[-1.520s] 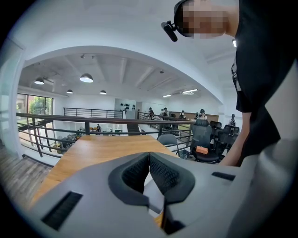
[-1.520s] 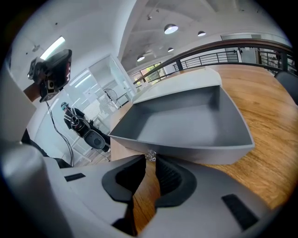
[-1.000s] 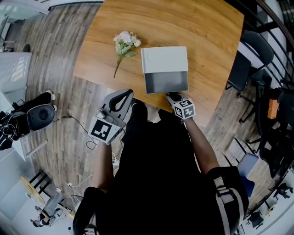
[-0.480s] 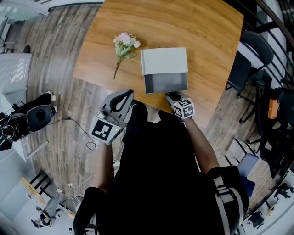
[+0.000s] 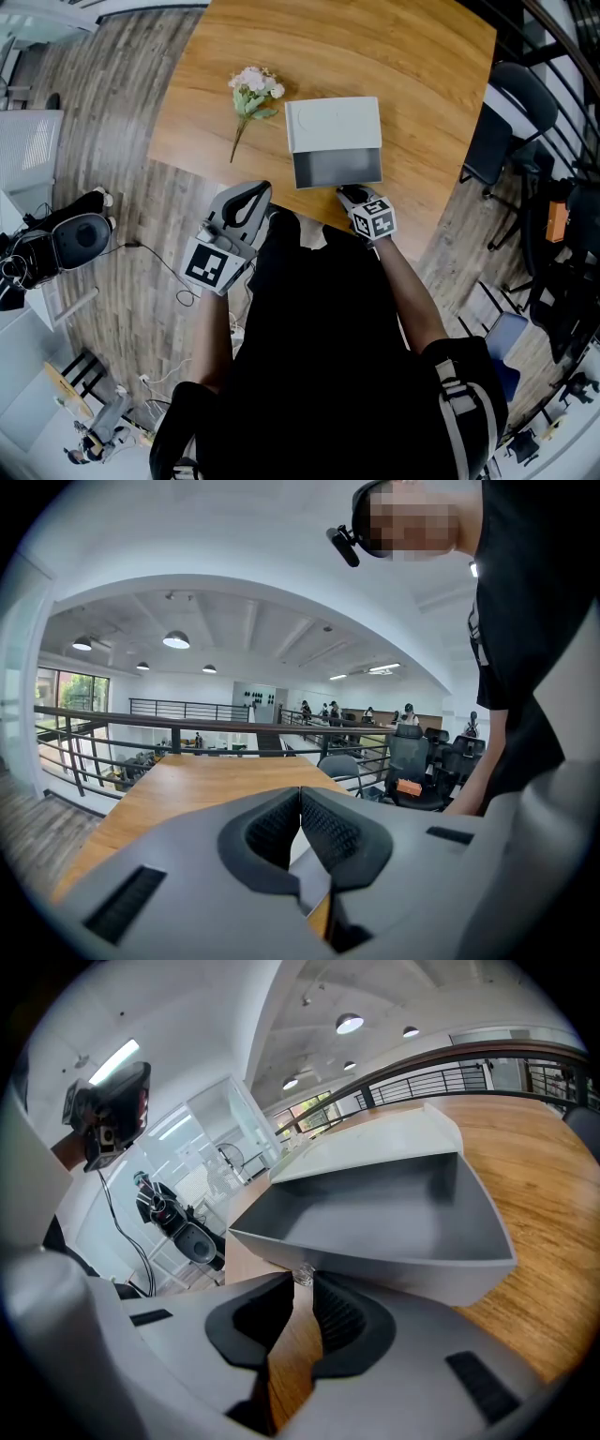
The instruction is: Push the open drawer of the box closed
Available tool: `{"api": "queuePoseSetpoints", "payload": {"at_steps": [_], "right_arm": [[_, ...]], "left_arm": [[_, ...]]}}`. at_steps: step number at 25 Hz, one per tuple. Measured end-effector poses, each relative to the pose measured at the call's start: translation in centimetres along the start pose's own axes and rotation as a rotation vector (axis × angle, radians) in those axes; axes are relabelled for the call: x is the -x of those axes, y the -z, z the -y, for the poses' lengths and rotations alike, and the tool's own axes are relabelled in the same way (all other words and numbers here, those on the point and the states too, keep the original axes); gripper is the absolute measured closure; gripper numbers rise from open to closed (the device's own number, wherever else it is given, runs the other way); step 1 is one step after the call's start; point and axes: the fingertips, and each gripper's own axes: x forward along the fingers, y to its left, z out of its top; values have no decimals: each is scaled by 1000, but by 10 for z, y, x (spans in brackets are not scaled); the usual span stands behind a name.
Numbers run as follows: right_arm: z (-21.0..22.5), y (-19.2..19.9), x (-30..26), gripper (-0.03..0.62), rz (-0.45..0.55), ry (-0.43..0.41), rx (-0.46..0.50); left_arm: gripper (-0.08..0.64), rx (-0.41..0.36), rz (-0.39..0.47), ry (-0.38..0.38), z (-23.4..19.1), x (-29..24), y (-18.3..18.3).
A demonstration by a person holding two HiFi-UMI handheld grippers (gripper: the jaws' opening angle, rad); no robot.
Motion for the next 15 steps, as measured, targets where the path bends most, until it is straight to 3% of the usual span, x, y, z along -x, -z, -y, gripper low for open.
{"api": "queuePoseSetpoints", "payload": {"at_steps": [15], "right_arm": [[4,-11,-7,512,4,1,-10]], "left_arm": [[537,-3,2,-10,-4,2,-2]]}}
